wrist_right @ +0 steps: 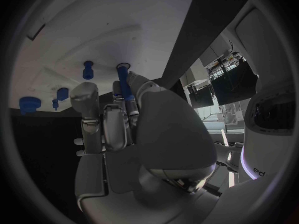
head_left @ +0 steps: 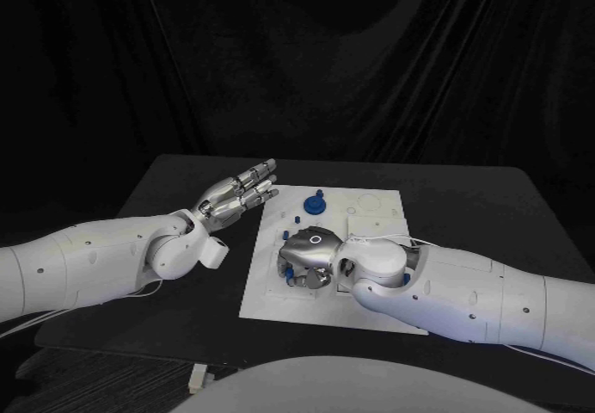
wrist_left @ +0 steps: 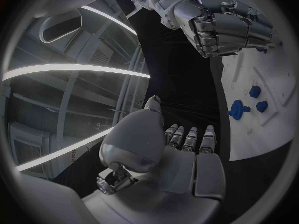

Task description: Assemble the parts on the task board

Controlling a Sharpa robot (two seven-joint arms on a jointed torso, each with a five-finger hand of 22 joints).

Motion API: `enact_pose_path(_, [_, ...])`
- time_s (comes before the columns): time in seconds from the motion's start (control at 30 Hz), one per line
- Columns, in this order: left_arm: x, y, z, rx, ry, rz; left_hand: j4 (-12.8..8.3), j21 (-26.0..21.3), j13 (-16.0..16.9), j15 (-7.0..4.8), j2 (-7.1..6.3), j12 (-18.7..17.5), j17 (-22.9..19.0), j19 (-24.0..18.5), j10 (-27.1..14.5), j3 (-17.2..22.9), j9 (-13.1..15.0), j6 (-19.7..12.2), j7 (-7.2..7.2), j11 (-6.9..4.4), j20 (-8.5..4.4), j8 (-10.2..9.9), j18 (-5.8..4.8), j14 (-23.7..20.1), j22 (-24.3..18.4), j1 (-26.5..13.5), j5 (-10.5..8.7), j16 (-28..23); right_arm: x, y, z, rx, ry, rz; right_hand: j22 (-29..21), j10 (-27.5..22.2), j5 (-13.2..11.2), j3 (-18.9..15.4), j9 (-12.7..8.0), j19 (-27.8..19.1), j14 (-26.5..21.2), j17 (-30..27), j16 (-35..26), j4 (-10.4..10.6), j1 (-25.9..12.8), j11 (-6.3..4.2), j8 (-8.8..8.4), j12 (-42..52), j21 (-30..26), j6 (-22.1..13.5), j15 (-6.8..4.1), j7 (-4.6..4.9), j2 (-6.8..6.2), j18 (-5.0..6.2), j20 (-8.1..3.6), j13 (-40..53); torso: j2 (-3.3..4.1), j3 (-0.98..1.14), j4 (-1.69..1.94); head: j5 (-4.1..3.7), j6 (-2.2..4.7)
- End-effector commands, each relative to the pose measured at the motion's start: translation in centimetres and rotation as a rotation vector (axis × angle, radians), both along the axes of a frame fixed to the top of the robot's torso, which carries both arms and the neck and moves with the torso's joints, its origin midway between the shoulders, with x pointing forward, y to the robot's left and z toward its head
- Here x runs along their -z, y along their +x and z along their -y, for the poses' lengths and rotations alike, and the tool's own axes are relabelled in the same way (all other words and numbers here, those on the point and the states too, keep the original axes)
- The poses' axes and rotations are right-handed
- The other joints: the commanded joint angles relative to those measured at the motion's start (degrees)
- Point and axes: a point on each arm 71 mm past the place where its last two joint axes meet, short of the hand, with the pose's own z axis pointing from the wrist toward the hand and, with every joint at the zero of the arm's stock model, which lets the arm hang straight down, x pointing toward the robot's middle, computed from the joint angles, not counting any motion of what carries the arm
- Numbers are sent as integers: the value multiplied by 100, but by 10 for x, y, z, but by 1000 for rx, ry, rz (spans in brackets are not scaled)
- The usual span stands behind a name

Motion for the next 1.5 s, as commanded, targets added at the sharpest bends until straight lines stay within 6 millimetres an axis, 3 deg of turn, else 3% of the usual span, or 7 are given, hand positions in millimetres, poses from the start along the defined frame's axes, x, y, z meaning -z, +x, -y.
enact_pose_path(0.03, [-3, 0, 1, 3, -43, 35, 5, -4, -5, -20, 42, -20, -9, 3, -10, 38, 7, 32, 27, 10, -11, 34, 50, 8, 3, 7, 32, -21, 10, -5, 3, -3, -69, -10, 578, -51, -31, 16, 3, -58, 216, 210, -23, -23, -16, -9, -47, -32, -50, -60, 37, 17, -58, -68, 7, 3, -2, 0, 1, -6, -1])
enact_pose_path(0.83, [-1, -1, 4, 19, -44, 17, -41, 0, -5, 26, 54, -20, -9, 8, -10, 85, 8, 43, 41, 18, 21, 35, 50, 8, 13, 93, 107, -21, 10, -6, 8, 2, -87, -2, 554, -134, -5, 44, 32, -131, 172, 155, -77, -63, -65, 2, -95, -26, -164, -100, 51, 13, -79, -44, 32, 32, -1, 1, 0, -35, -1])
enact_pose_path(1.03, [0, -1, 4, 20, -43, 14, -53, 0, -5, 31, 60, -20, -9, 8, -10, 99, 8, 43, 44, 21, 25, 35, 50, 8, 11, 115, 130, -21, 10, -6, 7, 2, -86, -1, 528, -650, -24, 76, -43, -201, 134, 118, -112, -79, -147, 105, -370, -190, -273, -572, 113, 25, -141, -28, 71, -12, -1, 0, 1, -34, -1])
enact_pose_path(1.07, [0, -1, 4, 20, -43, 13, -53, 0, -5, 31, 60, -20, -9, 8, -10, 99, 8, 43, 44, 21, 25, 35, 50, 8, 11, 115, 130, -21, 10, -6, 7, 3, -85, -1, 519, -971, -46, 62, -119, -217, 122, 99, -129, -89, -158, 172, -504, -334, -309, -893, 68, -100, -172, -15, 64, -42, -1, 0, 1, -31, -1])
enact_pose_path(1.13, [0, -1, 4, 21, -43, 13, -53, 0, -5, 31, 60, -20, -9, 8, -10, 99, 8, 43, 44, 21, 25, 35, 50, 8, 11, 115, 130, -21, 10, -6, 7, 2, -84, 0, 500, -1162, -85, 20, -163, -256, 101, 72, -155, -107, -175, 184, -492, -369, -396, -1076, 54, -246, -173, 1, 56, -25, -1, 1, 2, -30, -1])
enact_pose_path(1.27, [0, -1, 4, 22, -43, 11, -53, 0, -5, 31, 60, -20, -9, 8, -10, 99, 8, 43, 44, 21, 25, 35, 50, 8, 11, 115, 130, -21, 9, -6, 7, 1, -74, 4, 463, -1636, -247, -299, -327, -339, 49, 21, -200, -98, -236, 214, -479, -339, -568, -1558, 77, -347, -131, 24, 69, -5, 0, 1, 1, -25, -1])
enact_pose_path(1.5, [0, -1, 4, 22, -42, 9, -60, 0, -5, 33, 65, -20, -9, 9, -10, 109, 18, 91, 55, 25, 26, 46, 50, 8, 11, 129, 137, -21, 8, -6, 8, 1, -54, 12, 439, -1979, -486, -683, -448, -378, 11, -27, -237, 91, -263, 257, -455, -235, -687, -1765, 109, -412, -124, 33, 106, -11, -2, 0, 2, -30, -1])
